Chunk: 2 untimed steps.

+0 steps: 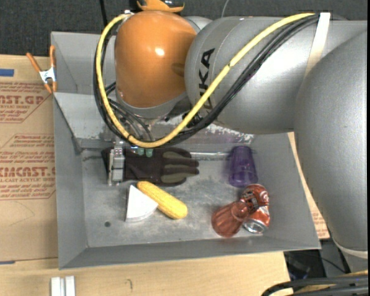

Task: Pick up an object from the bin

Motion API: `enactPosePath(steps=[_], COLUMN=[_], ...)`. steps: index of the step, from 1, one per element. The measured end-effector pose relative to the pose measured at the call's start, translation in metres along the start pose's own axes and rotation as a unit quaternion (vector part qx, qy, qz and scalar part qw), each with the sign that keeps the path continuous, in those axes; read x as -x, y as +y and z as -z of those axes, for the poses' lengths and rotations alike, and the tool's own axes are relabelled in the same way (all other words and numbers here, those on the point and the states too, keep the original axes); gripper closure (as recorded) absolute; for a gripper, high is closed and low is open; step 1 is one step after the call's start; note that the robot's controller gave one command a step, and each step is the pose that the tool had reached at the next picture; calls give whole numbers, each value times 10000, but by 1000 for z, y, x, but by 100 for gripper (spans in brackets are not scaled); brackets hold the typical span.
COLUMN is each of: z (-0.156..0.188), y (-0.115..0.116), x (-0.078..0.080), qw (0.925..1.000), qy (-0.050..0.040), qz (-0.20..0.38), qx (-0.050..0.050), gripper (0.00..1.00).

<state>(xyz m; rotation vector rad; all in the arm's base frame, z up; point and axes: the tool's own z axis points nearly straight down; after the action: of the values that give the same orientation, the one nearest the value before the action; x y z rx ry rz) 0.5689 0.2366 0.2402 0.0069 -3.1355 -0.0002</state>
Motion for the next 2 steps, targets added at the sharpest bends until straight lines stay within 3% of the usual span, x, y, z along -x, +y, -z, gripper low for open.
enactPosePath(steps=[1,2], z=[5,-39], y=[-2,-21], x=[2,11], qw=[10000,9997], qy=[-39,-76], qz=[-14,250], qx=[9,17], gripper=[0,0])
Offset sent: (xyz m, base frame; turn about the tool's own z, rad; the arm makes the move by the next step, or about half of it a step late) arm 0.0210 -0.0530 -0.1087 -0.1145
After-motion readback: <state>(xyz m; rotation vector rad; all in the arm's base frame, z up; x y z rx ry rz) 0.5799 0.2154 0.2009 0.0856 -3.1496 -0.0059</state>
